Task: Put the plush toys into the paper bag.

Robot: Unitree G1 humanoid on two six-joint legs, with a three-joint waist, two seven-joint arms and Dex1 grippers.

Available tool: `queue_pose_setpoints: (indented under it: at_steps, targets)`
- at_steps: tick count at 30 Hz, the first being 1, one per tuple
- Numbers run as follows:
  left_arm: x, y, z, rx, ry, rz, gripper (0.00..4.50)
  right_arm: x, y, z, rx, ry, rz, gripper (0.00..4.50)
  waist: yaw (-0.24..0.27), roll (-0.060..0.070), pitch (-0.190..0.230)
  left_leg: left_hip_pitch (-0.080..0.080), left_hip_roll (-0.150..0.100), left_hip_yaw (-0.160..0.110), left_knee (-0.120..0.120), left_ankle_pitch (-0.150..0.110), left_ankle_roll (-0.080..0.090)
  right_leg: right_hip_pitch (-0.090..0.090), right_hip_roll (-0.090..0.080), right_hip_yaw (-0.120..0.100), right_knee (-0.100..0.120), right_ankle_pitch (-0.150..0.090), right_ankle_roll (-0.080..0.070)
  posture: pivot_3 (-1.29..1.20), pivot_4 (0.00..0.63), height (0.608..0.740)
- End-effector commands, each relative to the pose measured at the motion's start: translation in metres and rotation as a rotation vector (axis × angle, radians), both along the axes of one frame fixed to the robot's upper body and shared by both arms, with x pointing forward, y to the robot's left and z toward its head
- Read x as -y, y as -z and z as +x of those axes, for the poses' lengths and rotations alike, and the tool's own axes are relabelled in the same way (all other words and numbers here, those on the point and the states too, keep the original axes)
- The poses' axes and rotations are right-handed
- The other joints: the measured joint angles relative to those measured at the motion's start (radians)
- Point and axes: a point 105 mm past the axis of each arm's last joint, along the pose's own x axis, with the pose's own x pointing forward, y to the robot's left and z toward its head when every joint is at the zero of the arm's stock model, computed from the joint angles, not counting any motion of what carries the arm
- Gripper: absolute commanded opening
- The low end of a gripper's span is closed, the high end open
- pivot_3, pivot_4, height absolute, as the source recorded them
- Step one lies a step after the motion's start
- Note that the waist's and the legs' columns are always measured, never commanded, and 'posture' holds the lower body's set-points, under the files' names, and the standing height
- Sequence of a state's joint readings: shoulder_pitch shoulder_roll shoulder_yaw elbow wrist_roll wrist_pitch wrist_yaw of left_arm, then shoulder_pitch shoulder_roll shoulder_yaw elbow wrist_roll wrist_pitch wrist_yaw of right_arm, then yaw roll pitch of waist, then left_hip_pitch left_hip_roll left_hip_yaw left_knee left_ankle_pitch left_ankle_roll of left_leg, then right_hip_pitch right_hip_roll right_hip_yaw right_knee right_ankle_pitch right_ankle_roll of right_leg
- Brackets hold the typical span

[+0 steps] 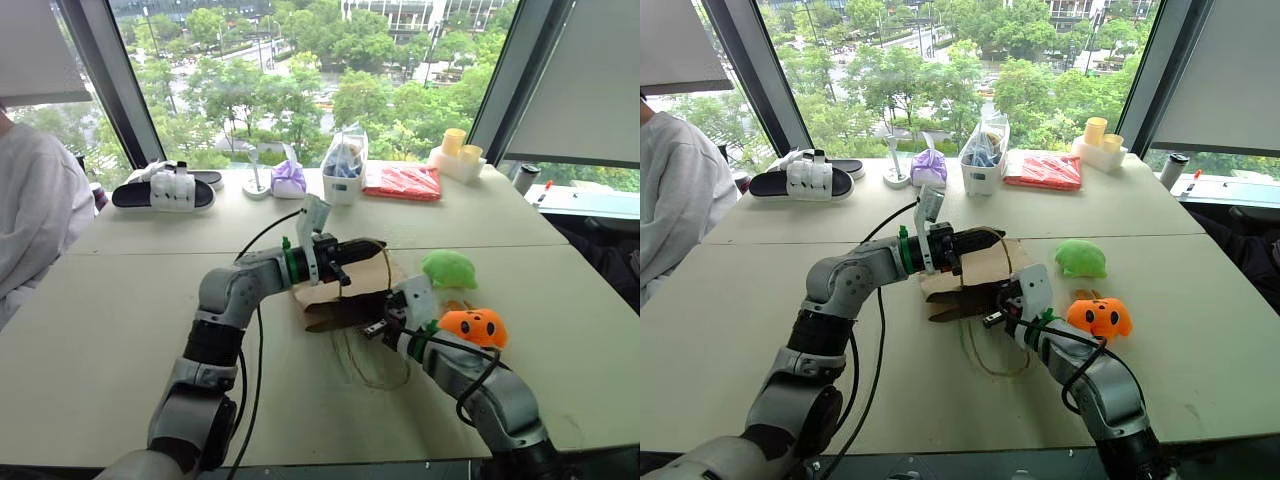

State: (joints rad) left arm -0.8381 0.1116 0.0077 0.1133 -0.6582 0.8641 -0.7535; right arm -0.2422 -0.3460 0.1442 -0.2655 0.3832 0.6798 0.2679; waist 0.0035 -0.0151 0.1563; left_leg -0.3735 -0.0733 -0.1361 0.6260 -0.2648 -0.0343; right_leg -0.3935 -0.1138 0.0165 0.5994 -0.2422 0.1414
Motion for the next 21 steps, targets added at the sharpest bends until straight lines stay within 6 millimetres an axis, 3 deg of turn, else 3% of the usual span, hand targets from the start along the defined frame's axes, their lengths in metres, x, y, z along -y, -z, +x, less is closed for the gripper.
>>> queue_pose_setpoints:
  at_steps: [1,9,15,21]
  targets:
    - [-0.001,-0.015,-0.006,0.034,0.0,-0.051,0.03,-0.005,0.006,0.002,0.005,-0.008,-0.035,0.0,0.0,0.0,0.0,0.0,0.0,0.0,0.0,0.0,0.0,0.0,0.0,0.0,0.0,0.0,0.0,0.0,0.15,0.74]
    - [0.002,-0.034,-0.028,0.087,0.053,-0.152,0.03,-0.001,0.033,0.008,-0.003,0.059,-0.153,0.0,-0.005,0.0,0.0,0.001,0.0,0.002,0.0,0.003,-0.006,0.001,0.0,0.0,0.0,0.0,0.0,0.0,0.15,0.74]
    - [0.0,-0.062,-0.05,0.125,0.177,-0.241,0.03,-0.009,0.039,0.005,-0.015,0.041,-0.139,0.0,-0.016,0.0,-0.001,0.001,0.0,0.001,0.0,0.003,-0.005,0.001,0.0,0.0,0.0,0.0,-0.001,0.0,0.15,0.74]
    - [-0.003,-0.076,-0.055,0.12,0.213,-0.299,0.03,-0.013,0.04,0.003,-0.022,0.031,-0.129,0.0,-0.017,0.0,-0.001,0.001,0.0,0.001,-0.001,0.003,-0.005,0.001,0.001,0.0,0.0,0.001,-0.001,0.0,0.15,0.74]
